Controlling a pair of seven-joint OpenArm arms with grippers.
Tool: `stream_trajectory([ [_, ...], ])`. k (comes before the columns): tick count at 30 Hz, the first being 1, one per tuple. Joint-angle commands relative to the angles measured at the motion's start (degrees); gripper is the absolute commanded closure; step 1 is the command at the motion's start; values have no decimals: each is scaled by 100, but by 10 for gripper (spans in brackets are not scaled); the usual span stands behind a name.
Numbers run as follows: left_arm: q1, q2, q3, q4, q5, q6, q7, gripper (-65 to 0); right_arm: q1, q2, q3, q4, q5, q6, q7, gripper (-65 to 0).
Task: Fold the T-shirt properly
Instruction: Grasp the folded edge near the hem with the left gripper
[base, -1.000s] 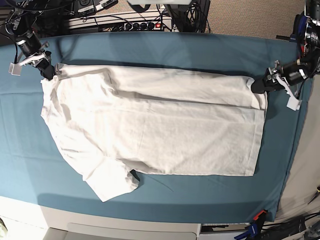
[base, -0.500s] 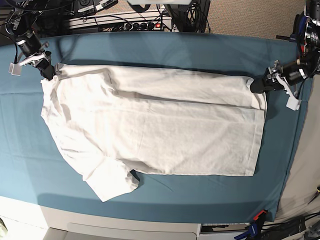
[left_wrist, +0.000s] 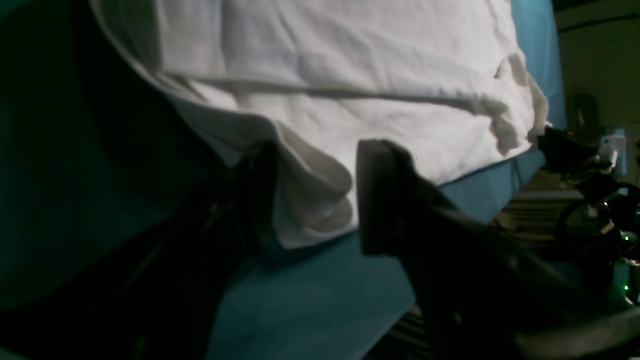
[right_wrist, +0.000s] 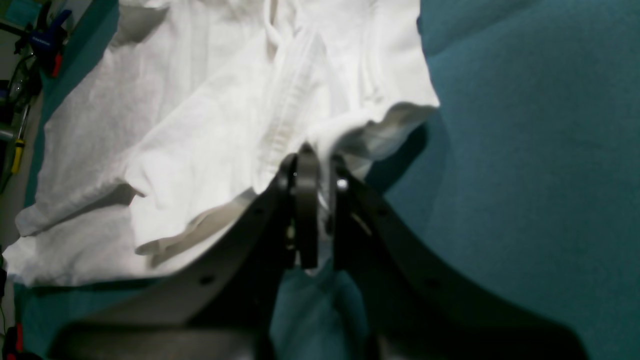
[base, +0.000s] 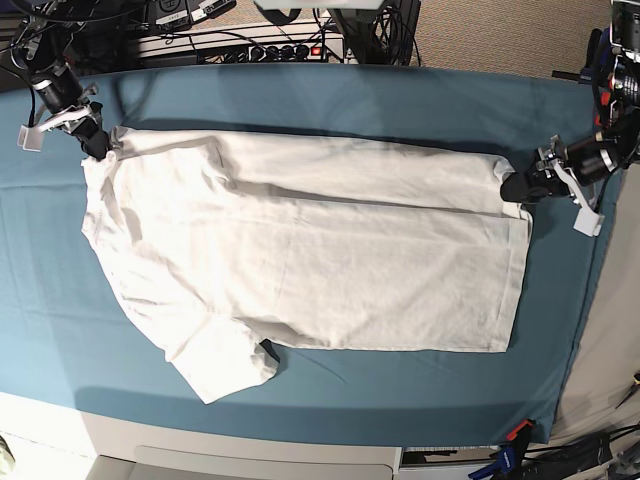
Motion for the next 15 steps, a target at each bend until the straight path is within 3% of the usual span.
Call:
stream_trajectory([
  [1, -63, -131, -50, 63, -134, -68, -79, -273, 2, 129, 59, 81, 98, 47, 131, 0],
  [10, -61, -131, -50, 63, -11, -61, 2, -273, 0, 129, 59, 81, 98, 47, 129, 0],
  [15, 2, -129, -50, 61, 192, 109, -48, -273, 0, 129, 59, 81, 98, 47, 129, 0],
])
